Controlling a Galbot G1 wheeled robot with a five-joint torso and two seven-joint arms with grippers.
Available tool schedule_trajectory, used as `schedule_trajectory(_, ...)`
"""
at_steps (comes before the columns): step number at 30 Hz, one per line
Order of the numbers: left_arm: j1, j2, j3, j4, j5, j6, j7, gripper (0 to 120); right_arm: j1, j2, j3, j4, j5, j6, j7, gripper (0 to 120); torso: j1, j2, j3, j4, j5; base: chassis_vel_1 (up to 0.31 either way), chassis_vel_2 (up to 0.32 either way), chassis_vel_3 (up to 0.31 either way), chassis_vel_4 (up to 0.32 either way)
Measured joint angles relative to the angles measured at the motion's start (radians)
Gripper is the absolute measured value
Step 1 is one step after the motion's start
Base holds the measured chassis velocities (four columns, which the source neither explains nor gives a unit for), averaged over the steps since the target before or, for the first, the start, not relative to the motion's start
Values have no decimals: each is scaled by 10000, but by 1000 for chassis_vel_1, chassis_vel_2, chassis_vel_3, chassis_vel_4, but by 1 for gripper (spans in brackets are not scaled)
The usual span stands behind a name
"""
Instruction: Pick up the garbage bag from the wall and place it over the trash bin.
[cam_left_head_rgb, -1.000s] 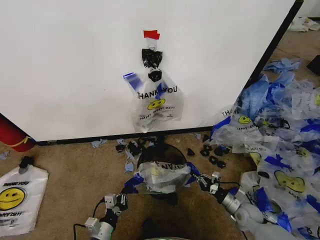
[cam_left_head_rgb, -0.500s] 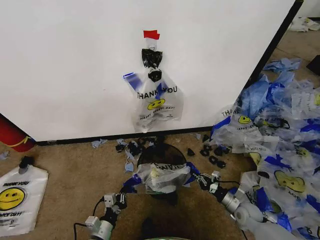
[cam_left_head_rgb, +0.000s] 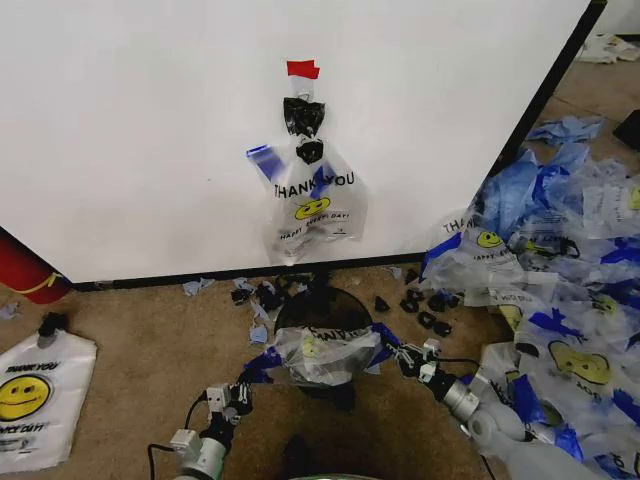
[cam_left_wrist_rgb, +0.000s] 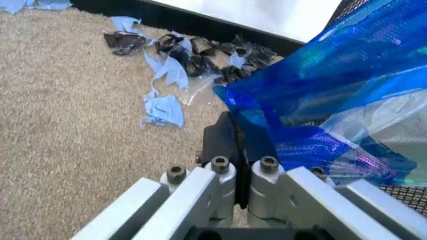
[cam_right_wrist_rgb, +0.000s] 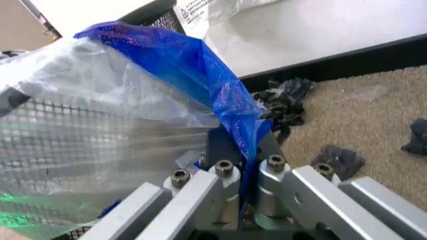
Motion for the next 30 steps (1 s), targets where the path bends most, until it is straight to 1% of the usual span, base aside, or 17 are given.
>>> schedule_trajectory(5, 35, -20, -28, 25, 54, -22, -7, 0, -5, 7, 19, 41, 1, -9, 5, 0, 0, 0, 0, 0, -1, 0, 0, 0, 0)
schedule_trajectory(10, 220, 47, -159, -305, 109, -73, 181, 0, -167, -129, 106, 220, -12, -34, 17, 0, 0, 0, 0, 0, 0, 0, 0, 0, 0)
schedule_trajectory(11, 269, 77, -182, -408, 129, -76, 226, 1, -211, -178, 136, 265, -19, -42, 8, 0, 0, 0, 0, 0, 0, 0, 0, 0, 0)
schedule_trajectory(12, 339, 122, -198, -568, 150, -78, 306, 8, -276, -251, 201, 322, -74, -80, -14, 0, 0, 0, 0, 0, 0, 0, 0, 0, 0)
schedule_trajectory(13, 404, 153, -213, -715, 162, -80, 370, 11, -313, -294, 249, 349, -125, -85, -21, 1, 0, 0, 0, 0, 0, 0, 0, 0, 0)
schedule_trajectory(16, 597, 237, -227, -1183, 232, -74, 446, 24, -404, -465, 372, 444, -243, -77, 57, 13, 0, 0, 0, 0, 0, 0, 0, 0, 0)
schedule_trajectory(17, 597, 237, -227, -1183, 232, -74, 446, 24, -404, -465, 372, 444, -243, -77, 57, 13, 0, 0, 0, 0, 0, 0, 0, 0, 0)
schedule_trajectory(19, 699, 304, -199, -1445, 322, -46, 432, 31, -458, -579, 454, 505, -281, -74, 94, 22, 0, 0, 0, 0, 0, 0, 0, 0, 0)
schedule_trajectory(23, 772, 353, -167, -1543, 436, -8, 340, 48, -562, -668, 579, 602, -357, -31, 157, 38, 0, 0, 0, 1, 0, 0, 0, 0, 0)
schedule_trajectory(24, 772, 353, -167, -1543, 436, -8, 340, 48, -562, -668, 579, 602, -357, -31, 157, 38, 0, 0, 0, 1, 0, 0, 0, 0, 0)
schedule_trajectory(30, 1035, 615, -360, -1681, 588, -4, 260, 74, -767, -804, 705, 825, -475, 74, 170, 65, 0, 0, 0, 0, -2, 0, 0, 0, 0)
